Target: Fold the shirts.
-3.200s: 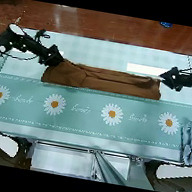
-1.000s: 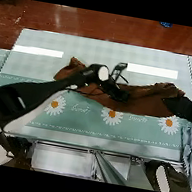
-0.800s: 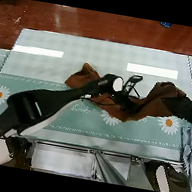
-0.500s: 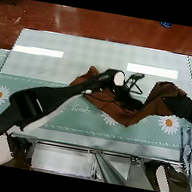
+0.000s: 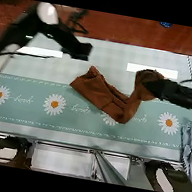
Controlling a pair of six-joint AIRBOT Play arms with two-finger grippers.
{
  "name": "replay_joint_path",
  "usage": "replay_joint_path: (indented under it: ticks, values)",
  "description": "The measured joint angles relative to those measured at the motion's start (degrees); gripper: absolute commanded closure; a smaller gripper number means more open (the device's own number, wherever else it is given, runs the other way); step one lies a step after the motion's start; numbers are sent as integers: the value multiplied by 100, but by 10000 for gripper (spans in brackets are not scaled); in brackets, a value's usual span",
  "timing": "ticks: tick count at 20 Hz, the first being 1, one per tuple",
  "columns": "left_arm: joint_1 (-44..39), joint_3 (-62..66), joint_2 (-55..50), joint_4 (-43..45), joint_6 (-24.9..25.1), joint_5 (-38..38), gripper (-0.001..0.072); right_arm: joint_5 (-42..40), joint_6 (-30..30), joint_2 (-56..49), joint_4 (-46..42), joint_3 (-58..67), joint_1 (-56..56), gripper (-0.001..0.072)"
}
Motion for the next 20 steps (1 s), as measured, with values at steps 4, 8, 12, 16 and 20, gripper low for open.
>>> replay_joint_path:
  ticks: [4,8,12,16,20]
  values:
    - [824,-1593,2052,254,162,452,680,-894,-44,-1504,87,920,1226,686]
    - [1106,-3364,3934,251,186,885,680,-1386,-17,-3143,151,2085,2105,687]
    - [1185,-4540,4931,4,181,1099,680,-1591,105,-4470,205,2968,2667,463]
    - [1209,-5051,5106,-140,179,1239,680,-1626,232,-5235,238,3322,2968,296]
    - [1231,-5184,4953,-192,181,1661,680,-1027,313,-5167,149,3421,2492,297]
